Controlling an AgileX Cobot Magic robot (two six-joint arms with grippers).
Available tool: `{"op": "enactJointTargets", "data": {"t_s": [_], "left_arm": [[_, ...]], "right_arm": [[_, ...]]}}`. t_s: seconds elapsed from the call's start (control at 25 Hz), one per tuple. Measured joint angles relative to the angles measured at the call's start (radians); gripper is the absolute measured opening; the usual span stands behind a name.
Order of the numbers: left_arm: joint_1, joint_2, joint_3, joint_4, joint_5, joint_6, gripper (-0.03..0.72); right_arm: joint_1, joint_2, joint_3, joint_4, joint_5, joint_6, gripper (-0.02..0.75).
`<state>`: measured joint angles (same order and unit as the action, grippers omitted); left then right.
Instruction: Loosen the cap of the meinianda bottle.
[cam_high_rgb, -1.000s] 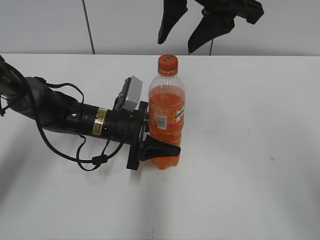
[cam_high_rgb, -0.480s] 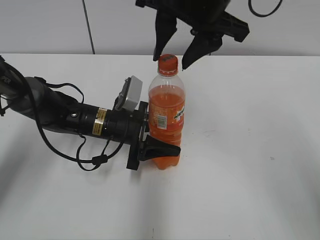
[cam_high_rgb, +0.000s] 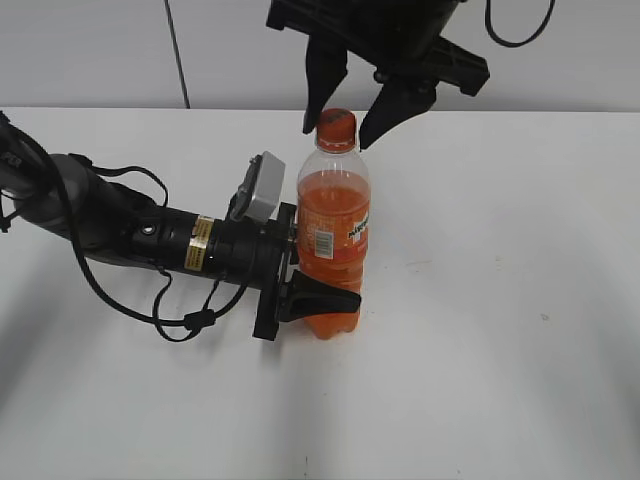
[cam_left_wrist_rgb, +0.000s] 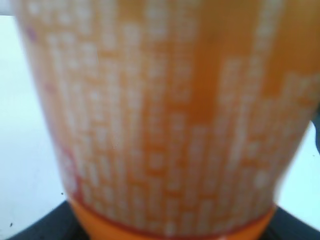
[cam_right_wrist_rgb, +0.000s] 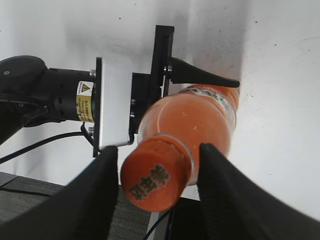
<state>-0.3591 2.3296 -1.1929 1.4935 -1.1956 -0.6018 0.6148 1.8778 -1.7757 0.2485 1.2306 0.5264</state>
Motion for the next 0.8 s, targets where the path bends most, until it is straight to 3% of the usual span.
{"op": "enactJointTargets", "data": {"t_s": [0.2,0.48,0.8], "left_arm": [[0.0,0.0,0.0,0.0,0.0,0.0,0.401],[0.0,0.0,0.0,0.0,0.0,-0.003,0.401],[0.0,0.0,0.0,0.002,0.001,-0.008,0.401]], "right_arm": [[0.0,0.0,0.0,0.001,0.0,0.0,0.323],[0.0,0.0,0.0,-0.002,0.0,-0.051,0.314],[0.0,0.0,-0.003,-0.015,-0.005,-0.345,0.288]]}}
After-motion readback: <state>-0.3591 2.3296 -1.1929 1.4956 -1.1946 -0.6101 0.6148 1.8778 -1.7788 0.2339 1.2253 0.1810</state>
